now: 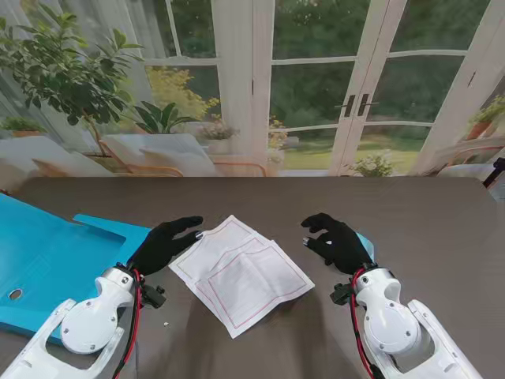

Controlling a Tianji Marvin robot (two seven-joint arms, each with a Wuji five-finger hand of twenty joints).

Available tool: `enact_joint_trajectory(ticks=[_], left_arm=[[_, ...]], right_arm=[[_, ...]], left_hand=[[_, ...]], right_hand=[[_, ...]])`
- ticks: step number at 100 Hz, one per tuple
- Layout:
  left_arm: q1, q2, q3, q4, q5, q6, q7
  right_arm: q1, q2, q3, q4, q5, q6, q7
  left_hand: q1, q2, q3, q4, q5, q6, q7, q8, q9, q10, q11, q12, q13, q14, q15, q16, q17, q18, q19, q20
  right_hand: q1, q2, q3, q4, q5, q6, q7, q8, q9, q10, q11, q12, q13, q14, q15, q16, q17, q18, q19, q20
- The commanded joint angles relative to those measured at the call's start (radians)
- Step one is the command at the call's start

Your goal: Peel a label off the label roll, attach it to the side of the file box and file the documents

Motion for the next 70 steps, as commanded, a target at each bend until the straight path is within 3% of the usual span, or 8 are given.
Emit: enact_joint_trajectory(ticks=[1,35,55,70], left_arm=[[0.004,-0.003,-0.001,-0.006,0.002,0.001,-0.017],[0.002,-0.001,0.006,-0.010,-0.001,0.016,-0.028],[-0.005,0.001,0.014,-0.006,-0.006,0.021,-0.039],[-0.008,0.001,0.017,-0.006,-0.010,0.022,-0.043]], right_arm=[[-0.006,-0.001,-0.003,-0.003,0.001,0.001,0.018],[-0.003,-0.002,0.000,-0.007,-0.021,0.015,0.007],[0.021,0.000,0.016,-0.024,-0.119,0.097,-0.014],[0.062,0.019,0.027,-0.021,-0.225,0.158,0.040]], left_hand=[[-0.028,-0.018,-0.007,0.000,-0.017,-0.027,-0.004,-0.006,-0.013,-0.023,-0.006,-0.006,-0.018,-0.023,-0.005,-0.010,-0.018,-0.036,-0.025,-0.011],[-0.026,-0.010,-0.006,0.001,-0.012,-0.025,-0.003,-0.007,-0.005,-0.018,-0.004,-0.005,-0.015,-0.018,-0.004,-0.009,-0.018,-0.035,-0.024,-0.012],[-0.025,-0.004,-0.006,0.001,-0.005,-0.023,-0.001,-0.006,-0.001,-0.011,-0.004,-0.005,-0.012,-0.015,-0.003,-0.008,-0.017,-0.033,-0.023,-0.012],[-0.024,0.001,-0.007,0.001,-0.001,-0.022,0.000,-0.006,0.005,-0.010,-0.002,-0.004,-0.009,-0.015,-0.003,-0.008,-0.015,-0.033,-0.022,-0.012]], right_hand=[[-0.033,-0.009,-0.003,0.013,0.004,-0.005,0.010,0.000,0.012,-0.011,0.003,-0.014,0.000,-0.005,-0.001,-0.007,-0.597,-0.022,-0.016,0.020],[-0.032,-0.013,-0.002,0.012,0.015,0.002,0.012,0.000,0.016,-0.003,0.001,-0.014,0.003,-0.004,-0.001,-0.006,-0.595,-0.020,-0.015,0.020],[-0.033,-0.029,-0.006,0.011,0.051,0.003,0.011,-0.001,0.030,-0.003,-0.001,-0.016,0.013,-0.005,-0.001,-0.007,-0.587,-0.018,-0.012,0.020],[-0.035,-0.044,-0.008,0.009,0.056,-0.004,0.003,-0.004,0.020,-0.011,-0.009,-0.017,0.006,-0.015,-0.007,-0.009,-0.594,-0.025,-0.015,0.018]])
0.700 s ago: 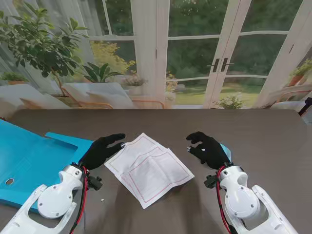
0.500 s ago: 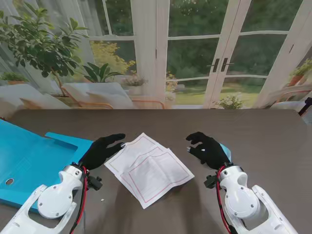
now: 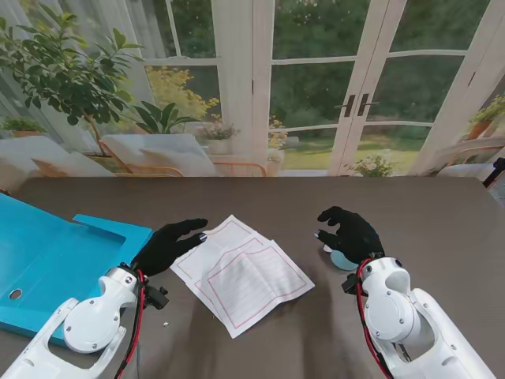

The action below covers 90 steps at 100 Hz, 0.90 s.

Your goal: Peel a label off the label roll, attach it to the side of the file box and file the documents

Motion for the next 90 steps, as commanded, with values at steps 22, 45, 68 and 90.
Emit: enact_joint_trajectory(ticks=[22,45,68,90], left_arm=[[-0.002,-0.001,0.006,-0.005,-0.011,0.009,-0.024],[-0.002,0.000,0.011,-0.011,-0.009,0.018,-0.026],[-0.009,0.000,0.018,-0.005,-0.016,0.023,-0.031],[-0.013,0.001,0.023,-0.002,-0.023,0.032,-0.042]], right_arm=[[0.125,0.055,0.015,0.068,-0.206,0.023,0.179],[0.209,0.092,0.029,0.156,-0.312,-0.020,0.333],[0.282,0.112,0.000,0.262,-0.362,-0.067,0.404],[0.347,0.116,-0.068,0.360,-0.360,-0.073,0.409]], left_hand=[[-0.023,0.006,-0.008,0.001,0.001,-0.020,0.000,-0.005,0.015,-0.003,0.001,-0.001,-0.005,-0.011,-0.002,-0.007,-0.015,-0.031,-0.022,-0.012],[-0.023,0.011,-0.008,0.000,0.005,-0.018,0.001,-0.005,0.022,0.001,0.002,0.002,-0.001,-0.008,-0.001,-0.006,-0.013,-0.030,-0.021,-0.012],[-0.022,0.015,-0.008,0.000,0.007,-0.016,0.001,-0.005,0.027,0.006,0.003,0.004,0.002,-0.007,0.000,-0.005,-0.012,-0.029,-0.021,-0.013],[-0.022,0.017,-0.009,0.000,0.007,-0.014,0.001,-0.005,0.032,0.011,0.004,0.006,0.007,-0.002,0.001,-0.004,-0.011,-0.028,-0.021,-0.013]], right_hand=[[-0.036,-0.085,-0.012,0.002,-0.017,-0.034,-0.004,0.001,-0.068,-0.030,-0.013,-0.013,-0.045,-0.046,-0.018,-0.011,-0.602,-0.054,-0.032,0.004],[-0.013,-0.165,0.003,-0.011,-0.049,-0.056,0.005,0.006,-0.139,-0.045,-0.006,-0.013,-0.100,-0.067,-0.025,-0.015,-0.633,-0.079,-0.059,0.000],[0.004,-0.258,0.048,-0.037,-0.125,-0.074,0.008,0.006,-0.229,-0.071,0.008,-0.016,-0.168,-0.088,-0.034,-0.025,-0.661,-0.104,-0.092,0.002],[0.004,-0.299,0.069,-0.048,-0.193,-0.087,0.011,0.001,-0.279,-0.086,0.021,-0.018,-0.195,-0.099,-0.026,-0.028,-0.670,-0.117,-0.104,0.007]])
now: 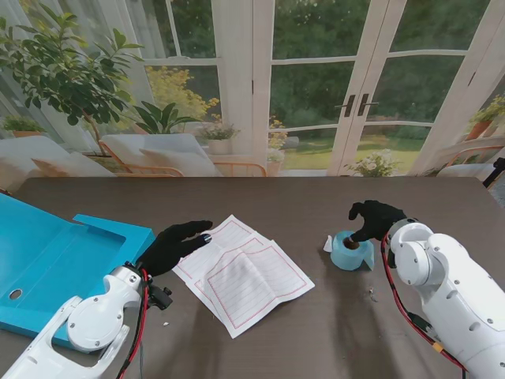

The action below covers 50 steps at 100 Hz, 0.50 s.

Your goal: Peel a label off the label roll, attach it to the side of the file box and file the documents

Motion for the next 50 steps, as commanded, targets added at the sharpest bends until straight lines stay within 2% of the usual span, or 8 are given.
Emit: enact_joint_trajectory(ticks=[1,50], left_arm=[[0.001,-0.001,0.003,0.000,-0.001,0.003,-0.020],[-0.003,0.001,0.012,0.001,-0.010,0.016,-0.031]], right_arm=[[0.009,-0.003,-0.015,0.020,0.002,-0.004,0.013],[0.132,-0.002,-0.161,0.203,0.026,0.010,-0.020]], left_hand=[[-0.022,0.017,-0.009,0.000,0.006,-0.014,0.000,-0.005,0.013,-0.001,0.002,0.006,-0.002,-0.002,0.001,-0.004,-0.011,-0.028,-0.021,-0.007],[-0.021,0.020,-0.009,0.000,0.012,-0.012,0.002,-0.004,0.019,0.003,0.002,0.008,0.004,-0.001,0.003,-0.002,-0.009,-0.027,-0.020,-0.007]], right_hand=[[0.001,-0.063,0.031,-0.022,-0.042,-0.016,0.010,0.001,-0.037,-0.025,0.015,-0.014,-0.030,-0.018,0.005,-0.009,-0.611,-0.026,-0.020,0.007],[-0.001,-0.041,0.036,-0.020,-0.105,-0.017,0.019,-0.009,-0.057,-0.025,0.038,-0.013,-0.034,-0.028,0.032,-0.007,-0.610,-0.038,-0.012,0.012]])
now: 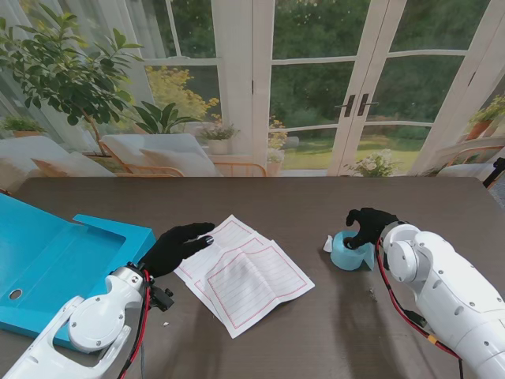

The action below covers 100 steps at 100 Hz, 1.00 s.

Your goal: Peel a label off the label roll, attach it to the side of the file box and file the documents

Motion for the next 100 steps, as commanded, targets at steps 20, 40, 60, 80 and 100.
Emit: enact_joint_trajectory(ticks=[20,40,60,80,100], left_arm=[[-0.001,-0.001,0.005,-0.001,-0.008,0.011,-0.028],[-0.002,0.000,0.008,-0.001,-0.012,0.018,-0.033],[-0.002,0.000,0.010,-0.003,-0.017,0.024,-0.038],[-0.005,0.001,0.015,-0.001,-0.021,0.029,-0.042],[-0.008,0.001,0.019,0.000,-0.026,0.035,-0.048]], right_arm=[[0.059,-0.006,-0.075,0.075,0.011,0.003,-0.008],[0.104,-0.012,-0.136,0.140,0.038,-0.008,-0.041],[0.136,-0.022,-0.196,0.216,0.067,-0.033,-0.111],[0.176,-0.039,-0.270,0.311,0.105,-0.051,-0.200],[0.219,-0.063,-0.337,0.403,0.161,-0.063,-0.271]], left_hand=[[-0.021,0.023,-0.009,0.000,0.016,-0.012,0.003,-0.004,0.021,-0.001,0.003,0.009,0.006,-0.001,0.004,-0.002,-0.006,-0.026,-0.019,-0.007],[-0.021,0.025,-0.009,0.000,0.021,-0.010,0.004,-0.003,0.025,0.001,0.004,0.009,0.009,0.002,0.005,-0.001,-0.003,-0.025,-0.018,-0.006],[-0.020,0.028,-0.010,-0.001,0.022,-0.007,0.004,-0.003,0.029,0.006,0.004,0.010,0.013,0.006,0.007,0.000,0.000,-0.021,-0.017,-0.006],[-0.020,0.032,-0.010,-0.001,0.027,-0.006,0.006,-0.002,0.030,0.008,0.004,0.010,0.017,0.010,0.009,0.002,0.003,-0.021,-0.016,-0.006],[-0.020,0.036,-0.010,-0.002,0.032,-0.005,0.007,-0.001,0.034,0.011,0.005,0.010,0.021,0.012,0.011,0.004,0.004,-0.019,-0.015,-0.005]], right_hand=[[0.006,-0.035,0.049,-0.018,-0.036,-0.003,0.029,-0.006,-0.016,-0.018,0.026,-0.010,-0.005,-0.014,0.027,-0.004,-0.596,-0.023,0.006,0.014],[0.043,-0.084,0.106,-0.026,0.029,0.011,0.085,0.017,0.051,-0.022,0.090,0.018,0.057,-0.012,0.088,0.013,-0.548,-0.026,0.074,0.018],[0.111,-0.213,0.188,-0.051,0.187,0.069,0.170,0.072,0.293,-0.065,0.126,0.062,0.245,-0.018,0.165,0.034,-0.415,-0.021,0.202,0.005],[0.180,-0.336,0.237,-0.069,0.468,0.015,0.220,0.110,0.623,-0.069,0.118,0.115,0.515,-0.059,0.245,0.092,-0.229,-0.029,0.340,-0.033],[0.307,-0.418,0.215,-0.291,0.769,-0.133,0.442,-0.269,0.975,-0.078,0.073,0.194,0.773,-0.047,0.407,0.201,0.004,-0.023,0.491,-0.050]])
